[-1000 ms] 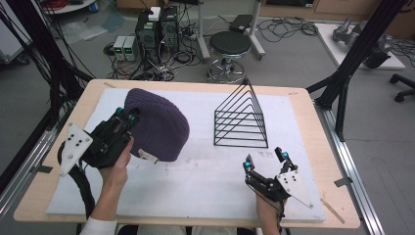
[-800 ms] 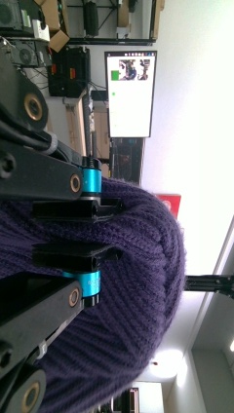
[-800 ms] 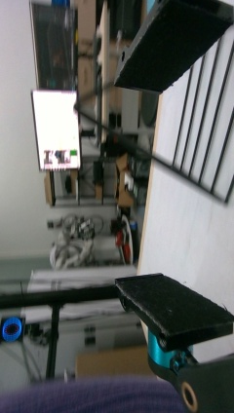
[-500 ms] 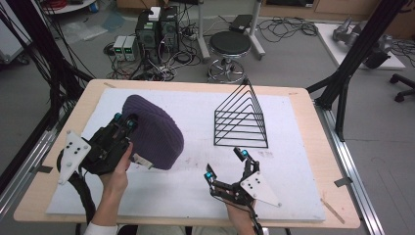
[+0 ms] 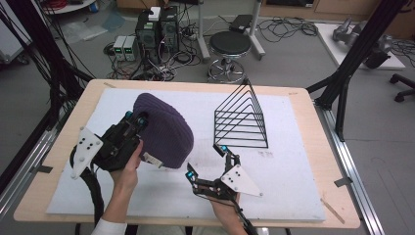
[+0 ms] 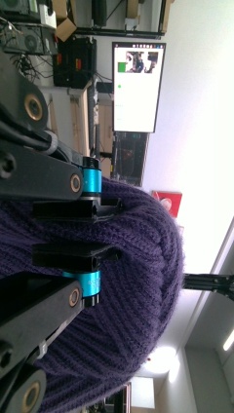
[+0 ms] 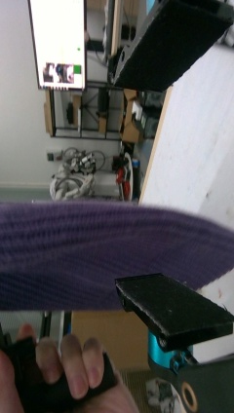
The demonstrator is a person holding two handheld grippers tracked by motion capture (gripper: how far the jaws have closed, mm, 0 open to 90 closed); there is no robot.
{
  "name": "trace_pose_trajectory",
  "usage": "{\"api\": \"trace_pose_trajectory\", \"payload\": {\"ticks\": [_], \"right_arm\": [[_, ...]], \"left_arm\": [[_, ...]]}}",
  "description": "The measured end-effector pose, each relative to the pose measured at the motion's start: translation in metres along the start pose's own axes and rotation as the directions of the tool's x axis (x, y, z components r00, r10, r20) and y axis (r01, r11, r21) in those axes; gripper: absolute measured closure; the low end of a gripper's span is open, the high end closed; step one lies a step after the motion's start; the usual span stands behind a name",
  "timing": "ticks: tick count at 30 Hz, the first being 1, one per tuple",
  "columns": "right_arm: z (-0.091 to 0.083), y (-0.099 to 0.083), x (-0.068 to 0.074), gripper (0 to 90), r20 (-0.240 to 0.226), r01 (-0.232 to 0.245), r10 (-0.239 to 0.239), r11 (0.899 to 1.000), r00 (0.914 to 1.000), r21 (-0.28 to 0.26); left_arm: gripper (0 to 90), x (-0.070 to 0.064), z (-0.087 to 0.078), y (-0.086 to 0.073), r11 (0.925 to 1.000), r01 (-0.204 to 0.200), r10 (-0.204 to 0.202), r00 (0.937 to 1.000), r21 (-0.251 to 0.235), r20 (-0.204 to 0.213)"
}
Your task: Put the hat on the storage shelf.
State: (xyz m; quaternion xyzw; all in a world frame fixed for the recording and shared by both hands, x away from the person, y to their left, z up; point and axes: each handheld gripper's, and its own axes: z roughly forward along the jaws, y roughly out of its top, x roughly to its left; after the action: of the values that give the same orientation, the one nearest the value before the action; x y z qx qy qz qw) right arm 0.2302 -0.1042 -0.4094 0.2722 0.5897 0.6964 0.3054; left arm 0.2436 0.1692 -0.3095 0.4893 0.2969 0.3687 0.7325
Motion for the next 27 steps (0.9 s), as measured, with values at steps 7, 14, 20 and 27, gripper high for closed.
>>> {"api": "trace_pose_trajectory", "payload": {"ticks": [7,14,20,27], "right_arm": [[0.024,-0.002,0.008,26.7,-0.069,0.009,-0.009,1.000,0.9976,-0.001],[0.030,-0.005,0.008,53.8,-0.107,0.010,-0.007,0.999,0.9943,0.032],[0.026,0.003,-0.002,75.3,-0.120,-0.028,0.034,0.998,0.9922,0.051],[0.019,0.014,-0.027,80.4,-0.129,-0.226,0.245,0.964,0.9610,0.142]], "left_arm": [[80.4,-0.001,0.001,-0.001,0.9994,0.034,-0.034,0.9987,-0.008,0.039],[80.4,0.001,0.000,-0.001,0.9992,0.039,-0.039,0.9985,-0.009,0.039],[80.4,0.003,0.001,-0.004,0.9986,0.052,-0.052,0.9980,-0.004,0.037],[80.4,-0.001,0.004,-0.007,0.9994,0.030,-0.031,0.9986,0.014,0.042]]}}
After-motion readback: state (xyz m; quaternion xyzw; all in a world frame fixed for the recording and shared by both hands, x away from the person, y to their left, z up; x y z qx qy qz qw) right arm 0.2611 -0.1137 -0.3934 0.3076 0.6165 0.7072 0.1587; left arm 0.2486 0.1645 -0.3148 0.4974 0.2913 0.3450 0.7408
